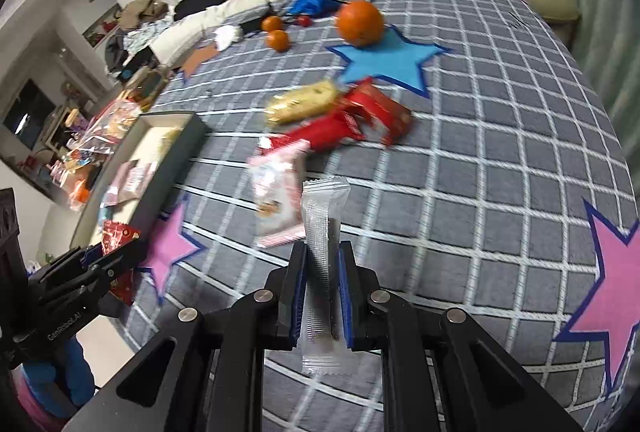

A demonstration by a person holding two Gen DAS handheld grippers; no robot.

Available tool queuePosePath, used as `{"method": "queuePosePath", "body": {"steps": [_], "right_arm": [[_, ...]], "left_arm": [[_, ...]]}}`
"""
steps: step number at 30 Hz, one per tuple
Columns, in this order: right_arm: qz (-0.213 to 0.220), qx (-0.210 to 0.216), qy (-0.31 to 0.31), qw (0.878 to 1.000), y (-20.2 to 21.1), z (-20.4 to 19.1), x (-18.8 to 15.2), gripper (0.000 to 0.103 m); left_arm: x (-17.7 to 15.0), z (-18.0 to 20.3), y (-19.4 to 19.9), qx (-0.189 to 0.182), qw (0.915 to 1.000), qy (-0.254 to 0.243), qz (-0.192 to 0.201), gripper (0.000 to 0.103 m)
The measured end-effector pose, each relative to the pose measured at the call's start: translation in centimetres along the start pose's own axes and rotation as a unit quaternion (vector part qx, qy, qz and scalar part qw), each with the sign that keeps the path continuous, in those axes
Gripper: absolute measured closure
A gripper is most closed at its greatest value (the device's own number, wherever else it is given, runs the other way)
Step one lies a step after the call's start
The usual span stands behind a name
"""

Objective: Organize snacks

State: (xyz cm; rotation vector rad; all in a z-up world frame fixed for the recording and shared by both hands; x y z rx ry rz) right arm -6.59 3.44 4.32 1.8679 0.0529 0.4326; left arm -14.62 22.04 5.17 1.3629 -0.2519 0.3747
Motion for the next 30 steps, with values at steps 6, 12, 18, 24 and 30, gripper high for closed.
{"method": "queuePosePath", "body": {"steps": [6,12,18,24,30], "right_arm": [[0.0,0.009,0.037,0.999,0.1,-3.9,1.8,0.087],[-0.008,0.016,0.079,0.997,-0.7,-8.8,3.7,0.087],[-0.028,0.033,0.118,0.992,-2.9,-14.1,5.2,0.087],[-0.05,0.05,0.161,0.984,-5.5,-19.7,5.9,0.087],[-0.071,0.063,0.194,0.977,-7.9,-24.1,5.9,0.087]], "left_arm": [[0.8,-3.1,2.0,0.036,0.999,0.007,0.025,0.066],[1.1,-8.3,2.9,0.072,0.9958,0.044,0.038,0.066],[0.0,-13.2,2.3,0.093,0.9914,0.088,0.026,0.066],[-1.0,-16.3,1.4,0.098,0.9879,0.119,0.013,0.066],[-1.8,-17.7,0.8,0.101,0.9866,0.128,0.004,0.066]]}}
Point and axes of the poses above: each gripper's, at about its wrist camera, not at the fingertips, and y roughly against the way its jaws point, z to its right, x to its top, the point moved 3 cm from there along -y, roughly the way its jaws point, and after that the axes turned 13 degrees about -z, right-handed, at the moved point
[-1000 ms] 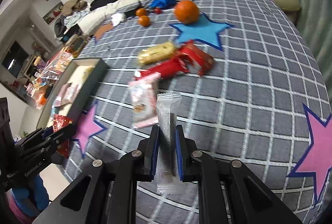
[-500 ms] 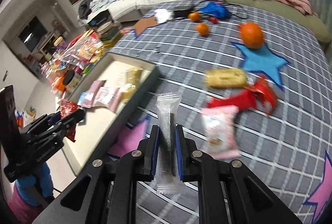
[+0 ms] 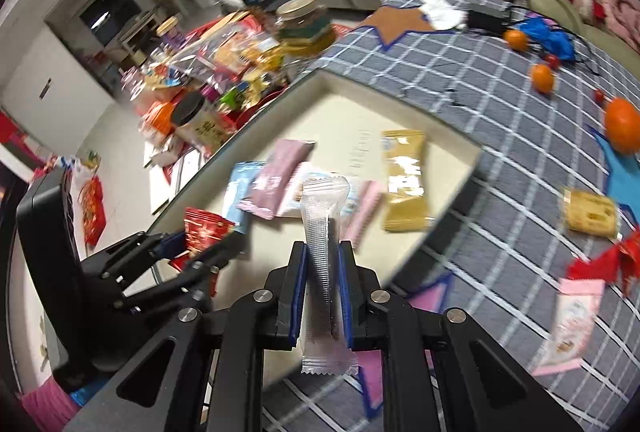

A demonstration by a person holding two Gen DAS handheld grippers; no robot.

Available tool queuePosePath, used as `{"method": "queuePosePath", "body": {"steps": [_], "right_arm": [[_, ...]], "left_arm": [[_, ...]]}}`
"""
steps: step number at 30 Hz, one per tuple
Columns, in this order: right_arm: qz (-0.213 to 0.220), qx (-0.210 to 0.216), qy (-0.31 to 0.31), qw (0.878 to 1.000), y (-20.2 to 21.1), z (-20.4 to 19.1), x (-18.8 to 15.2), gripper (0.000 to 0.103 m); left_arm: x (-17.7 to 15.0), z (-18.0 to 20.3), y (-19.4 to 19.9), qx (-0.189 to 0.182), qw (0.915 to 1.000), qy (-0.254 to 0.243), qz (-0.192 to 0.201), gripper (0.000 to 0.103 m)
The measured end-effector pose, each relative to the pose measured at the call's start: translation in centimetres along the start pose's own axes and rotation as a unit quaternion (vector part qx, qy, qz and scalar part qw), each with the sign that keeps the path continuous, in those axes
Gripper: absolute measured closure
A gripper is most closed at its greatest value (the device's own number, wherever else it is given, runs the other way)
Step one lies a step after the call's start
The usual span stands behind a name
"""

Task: Organize snacks
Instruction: 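Carry the clear bar and red packet into the cream tray and release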

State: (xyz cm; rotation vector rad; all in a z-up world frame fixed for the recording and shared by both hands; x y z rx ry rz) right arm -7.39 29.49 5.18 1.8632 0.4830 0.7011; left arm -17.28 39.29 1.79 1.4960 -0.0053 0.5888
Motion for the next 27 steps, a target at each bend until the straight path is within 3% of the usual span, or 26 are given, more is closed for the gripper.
{"method": "queuePosePath", "body": {"steps": [5,7,9,11,13,14,15,21,27], "right_arm": [[-0.02,-0.001,0.013,1.0,-1.5,-1.2,0.3,0.086],[-0.025,-0.006,0.017,1.0,-1.8,-1.4,0.2,0.086],[-0.029,-0.009,0.016,0.999,-1.8,-1.2,0.2,0.086],[-0.03,-0.011,0.011,0.999,-1.7,-0.8,0.0,0.085],[-0.029,-0.016,0.004,0.999,-1.5,-0.4,-0.1,0.054],[-0.025,-0.02,-0.002,0.999,-1.2,0.0,-0.2,0.016],[-0.017,-0.023,-0.006,1.0,-0.9,0.3,-0.3,0.004],[0.005,-0.031,-0.041,0.999,1.0,3.0,-1.2,0.004],[0.012,-0.043,-0.089,0.995,2.6,7.9,-3.7,0.001]], "left_arm": [[-0.1,-0.1,-0.2,0.001,1.0,-0.002,-0.004,0.062],[-0.1,-0.2,-0.2,0.004,1.0,-0.003,-0.002,0.038],[-0.2,-0.2,0.1,0.013,0.9999,0.0,0.009,0.023],[-0.1,-0.1,0.5,0.016,0.9998,0.0,0.015,0.023],[0.0,0.0,0.5,0.016,0.9998,0.0,0.012,0.022],[0.0,0.2,0.5,0.018,0.9998,-0.001,0.011,0.022],[0.1,0.4,0.6,0.019,0.9998,-0.003,0.01,0.022],[0.0,1.6,1.2,0.019,0.9997,-0.011,0.007,0.02],[0.0,4.5,2.9,-0.004,0.9988,-0.047,0.011,0.02]]}}
Point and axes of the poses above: each gripper's, at about its wrist camera, not at the fingertips, and y roughly against the way its jaws point, z to its right, x to its top, the point moved 3 cm from there along -y, roughly the way its jaws point, and after that the axes turned 13 degrees about -z, right-handed, at the moved point
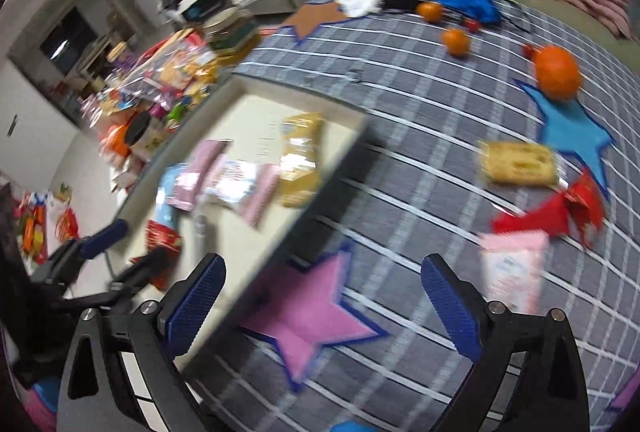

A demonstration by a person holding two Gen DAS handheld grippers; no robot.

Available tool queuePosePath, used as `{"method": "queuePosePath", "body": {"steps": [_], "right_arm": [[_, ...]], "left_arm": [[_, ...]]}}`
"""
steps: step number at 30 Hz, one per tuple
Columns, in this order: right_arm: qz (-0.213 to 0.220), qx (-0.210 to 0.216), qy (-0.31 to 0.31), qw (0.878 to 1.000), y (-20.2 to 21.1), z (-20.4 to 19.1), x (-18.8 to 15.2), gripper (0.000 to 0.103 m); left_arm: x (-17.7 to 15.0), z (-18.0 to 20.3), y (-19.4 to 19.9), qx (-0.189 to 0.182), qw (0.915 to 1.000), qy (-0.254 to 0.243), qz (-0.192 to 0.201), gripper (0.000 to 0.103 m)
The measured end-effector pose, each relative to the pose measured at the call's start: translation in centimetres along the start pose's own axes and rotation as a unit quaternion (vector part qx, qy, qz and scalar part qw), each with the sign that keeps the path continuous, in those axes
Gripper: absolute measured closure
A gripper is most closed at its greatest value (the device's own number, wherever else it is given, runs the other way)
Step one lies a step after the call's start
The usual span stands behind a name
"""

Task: Organize snacks
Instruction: 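Carry the clear bar and red packet into the cream tray and release, then move left gripper over the Crispy Cranberry pack and right over a red packet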

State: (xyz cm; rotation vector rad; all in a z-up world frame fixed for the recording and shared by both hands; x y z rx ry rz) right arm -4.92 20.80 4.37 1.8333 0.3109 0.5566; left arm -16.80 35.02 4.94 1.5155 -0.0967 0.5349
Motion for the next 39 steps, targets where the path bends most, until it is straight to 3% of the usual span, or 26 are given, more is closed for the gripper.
{"method": "queuePosePath", "body": {"steps": [9,16,22,26,28,35,39], "right_arm": [[0.013,-0.026,-0.098,0.995,2.4,10.0,-3.6,0.001],[0.017,-0.039,-0.158,0.986,3.3,16.1,-6.9,0.001],[0.0,-0.074,-0.186,0.98,2.0,20.0,-10.8,0.0],[0.022,-0.114,-0.148,0.982,2.3,19.7,-12.3,0.0],[0.023,-0.157,-0.108,0.981,1.7,18.7,-12.7,0.0],[0.066,-0.158,-0.089,0.981,1.3,18.5,-13.7,0.0],[0.069,-0.159,-0.088,0.981,1.4,18.5,-13.7,0.0]], "left_arm": [[0.5,7.9,0.6,-0.028,0.9971,-0.071,-0.005,0.02],[0.2,14.6,-2.4,-0.053,0.9912,-0.105,-0.062,0.019],[0.8,18.6,-5.1,-0.08,0.9872,-0.081,-0.112,0.019],[1.9,20.5,-6.8,-0.094,0.9859,-0.043,-0.131,0.019],[2.4,21.3,-7.4,-0.09,0.9865,-0.03,-0.133,0.019],[3.5,23.3,-9.4,-0.04,0.9908,-0.021,-0.127,0.019],[3.6,23.3,-10.0,-0.044,0.9916,-0.025,-0.119,0.018]]}}
Point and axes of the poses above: each gripper's, at about its wrist camera, not at the fingertips, and y roughly against the way its jaws point, z to its right, x to its top, the point moved 3 cm from there along -y, roughly the way its jaws point, and after that the axes turned 13 degrees about -z, right-handed, at the moved point
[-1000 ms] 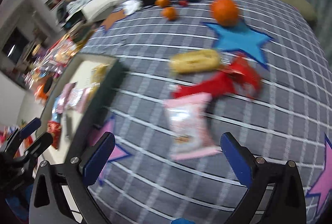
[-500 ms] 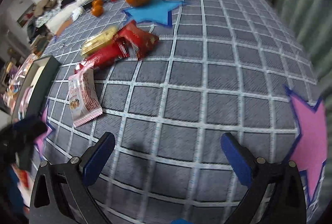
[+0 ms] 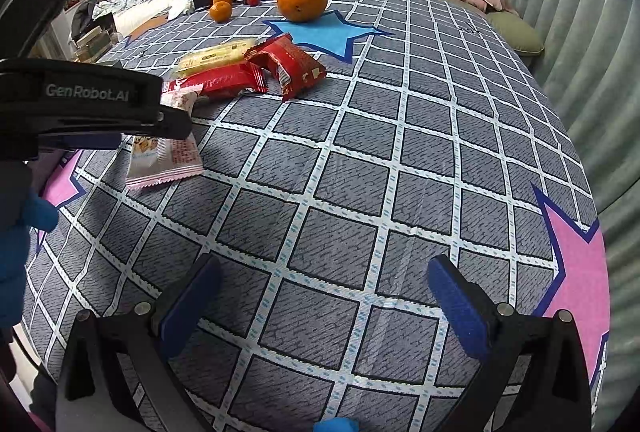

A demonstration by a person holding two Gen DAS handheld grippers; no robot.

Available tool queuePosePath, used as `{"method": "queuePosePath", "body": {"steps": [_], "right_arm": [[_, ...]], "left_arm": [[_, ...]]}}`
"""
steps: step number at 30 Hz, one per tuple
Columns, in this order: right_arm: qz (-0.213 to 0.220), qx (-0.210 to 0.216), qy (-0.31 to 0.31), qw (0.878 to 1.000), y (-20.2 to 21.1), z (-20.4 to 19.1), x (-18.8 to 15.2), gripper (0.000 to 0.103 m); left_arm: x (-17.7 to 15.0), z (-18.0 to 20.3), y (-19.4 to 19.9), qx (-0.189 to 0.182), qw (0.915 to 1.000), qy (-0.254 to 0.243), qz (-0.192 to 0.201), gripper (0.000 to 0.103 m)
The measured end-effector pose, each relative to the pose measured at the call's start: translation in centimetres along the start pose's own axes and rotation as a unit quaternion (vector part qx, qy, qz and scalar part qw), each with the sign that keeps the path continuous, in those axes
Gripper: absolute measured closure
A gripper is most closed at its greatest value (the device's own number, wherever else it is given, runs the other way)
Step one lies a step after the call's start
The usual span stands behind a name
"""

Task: Organize snacks
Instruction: 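Move left gripper over the Crispy Cranberry pack and right over a red packet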

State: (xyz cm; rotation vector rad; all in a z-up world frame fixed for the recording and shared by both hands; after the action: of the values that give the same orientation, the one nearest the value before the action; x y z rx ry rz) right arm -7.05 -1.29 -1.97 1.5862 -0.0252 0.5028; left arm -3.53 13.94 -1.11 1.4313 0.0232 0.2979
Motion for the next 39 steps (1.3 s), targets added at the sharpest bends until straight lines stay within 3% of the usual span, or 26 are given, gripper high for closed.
{"method": "queuePosePath", "body": {"steps": [3,10,14,18,20,29,31,33,34,36,39], "right_arm": [[0.0,-0.001,0.0,1.0,0.2,-0.1,-0.2,0.0],[-0.035,0.005,0.019,0.999,0.1,-0.2,1.1,0.0],[-0.066,0.01,0.036,0.997,-0.6,-0.2,2.8,0.0],[-0.083,0.01,0.038,0.996,-1.7,-0.2,5.6,0.0],[-0.091,0.014,0.033,0.995,-2.1,-0.1,7.1,0.0],[-0.035,0.023,0.044,0.998,-2.2,-1.0,13.9,0.002],[-0.037,0.026,0.052,0.998,-3.0,-1.3,14.9,0.016],[-0.055,0.04,0.047,0.997,-3.9,-1.3,15.4,0.043],[-0.055,0.04,0.041,0.997,-4.1,-1.2,15.6,0.047],[-0.052,0.037,0.032,0.997,-4.1,-0.9,15.9,0.076],[-0.052,0.047,0.012,0.997,-3.7,-0.2,15.1,0.076]], "left_arm": [[0.0,-0.4,0.0,-0.005,0.9999,-0.007,0.006,0.02],[-0.7,-1.9,0.4,0.003,0.9991,-0.041,0.013,0.05],[-1.4,-2.9,0.5,0.012,0.9986,-0.049,0.017,0.049],[-1.3,-3.5,0.5,0.014,0.9989,-0.043,0.013,0.029],[-1.0,-3.6,0.5,0.006,0.9992,-0.038,0.012,0.028],[0.6,-3.3,-0.1,0.026,0.9983,-0.05,0.016,0.024],[0.8,-3.3,-0.2,0.031,0.998,-0.052,0.02,0.024],[0.9,-3.2,-0.4,0.042,0.9972,-0.057,0.024,0.024],[0.9,-3.1,-0.5,0.049,0.9966,-0.061,0.026,0.027],[0.8,-3.0,-0.4,0.053,0.9958,-0.066,0.035,0.034],[0.5,-3.2,0.0,0.048,0.996,-0.066,0.038,0.057]]}}
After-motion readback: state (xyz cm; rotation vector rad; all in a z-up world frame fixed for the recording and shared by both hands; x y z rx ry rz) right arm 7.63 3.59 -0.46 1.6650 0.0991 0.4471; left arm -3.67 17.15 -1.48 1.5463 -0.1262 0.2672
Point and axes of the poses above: each gripper's, at about its wrist camera, not at the fingertips, and y roughly against the way its jaws point, z to its right, x to its top, the point moved 3 cm from there along -y, roughly the way its jaws point, and after that the axes turned 13 degrees about -z, right-handed, at the moved point
